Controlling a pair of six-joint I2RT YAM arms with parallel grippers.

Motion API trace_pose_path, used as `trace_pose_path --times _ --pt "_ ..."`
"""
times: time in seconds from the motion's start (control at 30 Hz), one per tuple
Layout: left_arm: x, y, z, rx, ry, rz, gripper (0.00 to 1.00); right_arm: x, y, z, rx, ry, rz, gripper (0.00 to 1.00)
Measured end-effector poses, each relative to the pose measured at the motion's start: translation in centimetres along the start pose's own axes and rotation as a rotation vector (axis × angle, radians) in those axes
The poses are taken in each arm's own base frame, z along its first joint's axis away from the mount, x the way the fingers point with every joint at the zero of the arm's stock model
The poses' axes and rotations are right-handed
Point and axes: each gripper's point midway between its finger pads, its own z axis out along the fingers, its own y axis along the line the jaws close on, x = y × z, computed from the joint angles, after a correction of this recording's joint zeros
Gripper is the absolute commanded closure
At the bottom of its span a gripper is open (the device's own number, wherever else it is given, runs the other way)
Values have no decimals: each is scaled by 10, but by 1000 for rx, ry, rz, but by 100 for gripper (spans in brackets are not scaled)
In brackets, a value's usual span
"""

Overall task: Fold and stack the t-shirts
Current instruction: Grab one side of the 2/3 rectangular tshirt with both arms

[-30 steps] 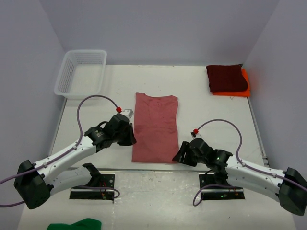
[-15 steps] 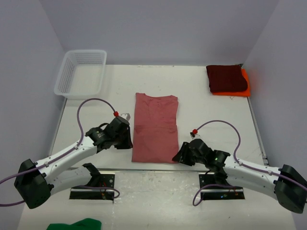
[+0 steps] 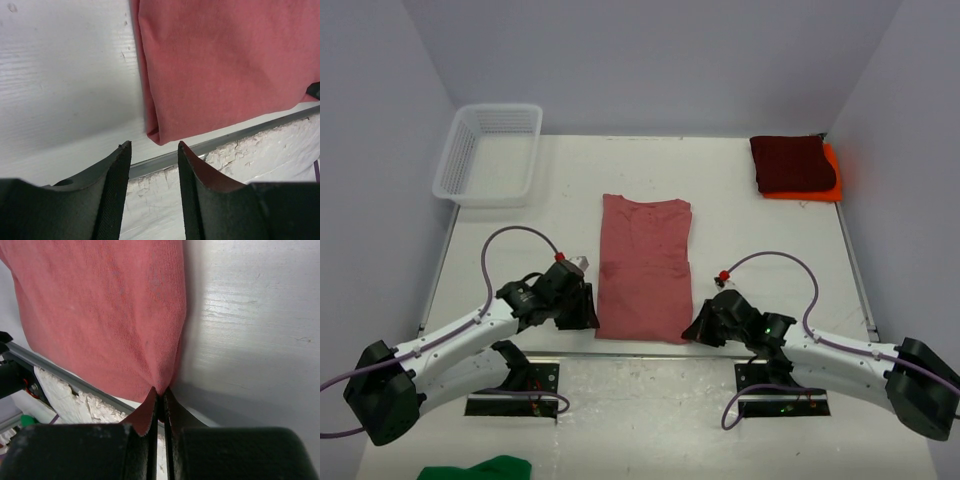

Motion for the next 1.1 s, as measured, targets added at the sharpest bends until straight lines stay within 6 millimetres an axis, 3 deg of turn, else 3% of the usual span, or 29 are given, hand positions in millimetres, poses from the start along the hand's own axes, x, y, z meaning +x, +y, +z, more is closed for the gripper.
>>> trace_pose_path --times 0.27,0.83,0.93,1.03,1.07,1.1 --pt "25 3 13 49 79 -22 55 0 1 0 -4 0 0 100" --pt "30 -4 32 105 105 -24 56 0 1 1 -11 -2 0 100" --pt "29 -6 34 119 103 -27 64 0 1 1 -11 -1 0 100" --pt "30 -6 37 118 107 -36 88 1 1 1 -13 1 -1 100" --pt "32 -5 38 115 110 -39 100 1 1 1 -13 2 -1 100" --pt "33 -4 38 114 113 -44 100 1 1 1 -13 3 -1 100"
